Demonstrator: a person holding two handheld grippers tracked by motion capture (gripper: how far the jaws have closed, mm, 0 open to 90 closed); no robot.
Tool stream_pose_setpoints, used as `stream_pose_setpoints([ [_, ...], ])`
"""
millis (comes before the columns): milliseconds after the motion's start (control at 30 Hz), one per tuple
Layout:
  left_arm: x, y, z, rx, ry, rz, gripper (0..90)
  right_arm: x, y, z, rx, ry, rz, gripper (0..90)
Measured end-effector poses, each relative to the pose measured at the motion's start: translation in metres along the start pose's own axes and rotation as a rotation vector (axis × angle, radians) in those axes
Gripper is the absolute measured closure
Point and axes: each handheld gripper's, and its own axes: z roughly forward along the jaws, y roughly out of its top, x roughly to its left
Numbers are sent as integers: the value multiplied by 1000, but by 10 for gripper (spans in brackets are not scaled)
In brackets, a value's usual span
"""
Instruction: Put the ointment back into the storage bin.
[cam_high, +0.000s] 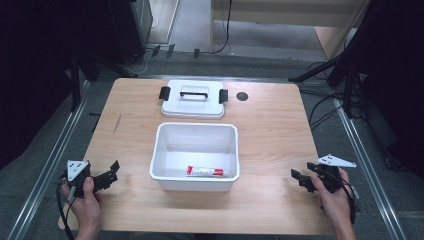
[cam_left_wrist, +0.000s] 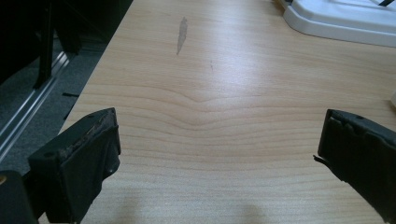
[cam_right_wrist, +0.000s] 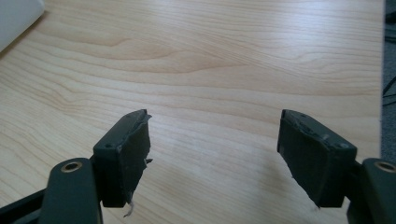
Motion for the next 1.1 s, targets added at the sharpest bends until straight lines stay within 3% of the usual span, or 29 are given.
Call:
stream_pose_setpoints([
  [200, 0, 0, 0, 0, 0, 0, 0, -4, -16, -9, -60, -35, 24, 273],
  [567, 0, 0, 0, -4, -2, -4, 0, -6, -39, -17, -96, -58, 38, 272],
  [800, 0, 0, 0, -3, -3, -5, 0, -10, -45, -24, -132, -87, 74, 268],
  [1100, 0, 0, -1, -4, -4, -5, 0, -9, -46, -25, -130, -114, 101, 257],
])
